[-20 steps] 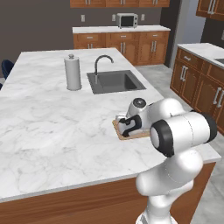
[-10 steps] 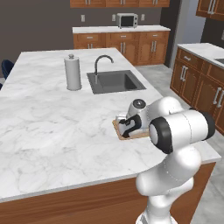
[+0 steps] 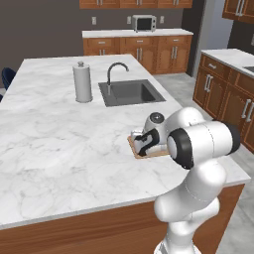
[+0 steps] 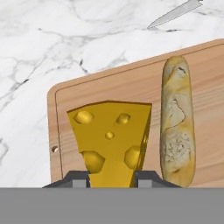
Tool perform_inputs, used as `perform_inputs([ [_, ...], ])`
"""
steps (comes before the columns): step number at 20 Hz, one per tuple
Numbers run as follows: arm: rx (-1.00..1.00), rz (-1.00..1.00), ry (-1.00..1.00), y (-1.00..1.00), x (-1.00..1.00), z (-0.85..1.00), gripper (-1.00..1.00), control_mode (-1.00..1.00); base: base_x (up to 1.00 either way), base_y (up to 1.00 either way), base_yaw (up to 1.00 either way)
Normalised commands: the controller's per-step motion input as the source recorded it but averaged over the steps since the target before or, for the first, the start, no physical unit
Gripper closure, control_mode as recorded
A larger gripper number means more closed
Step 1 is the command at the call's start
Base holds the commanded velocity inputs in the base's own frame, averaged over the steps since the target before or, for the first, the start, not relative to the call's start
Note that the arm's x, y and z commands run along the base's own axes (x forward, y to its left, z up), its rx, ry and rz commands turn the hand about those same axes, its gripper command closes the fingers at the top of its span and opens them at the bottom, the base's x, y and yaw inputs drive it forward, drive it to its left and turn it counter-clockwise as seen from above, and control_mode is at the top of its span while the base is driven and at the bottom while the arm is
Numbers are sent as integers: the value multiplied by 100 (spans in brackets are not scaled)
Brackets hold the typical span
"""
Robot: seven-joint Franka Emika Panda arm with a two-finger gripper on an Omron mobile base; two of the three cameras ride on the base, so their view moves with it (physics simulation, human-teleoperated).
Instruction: Retrieve the sausage and cheese from the fridge and place them on the cutting board on the counter.
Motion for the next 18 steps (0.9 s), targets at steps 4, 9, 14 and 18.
perform_inputs([
  [4,0,0,0,0,5,-17,100,-100,0,0,0],
  [9,0,0,-2,0,-4,-5,-100,-100,0,0,0],
  [14,0,0,-3,-1,-1,0,-100,-100,0,0,0],
  [18,0,0,0,0,6,0,-100,-100,0,0,0],
])
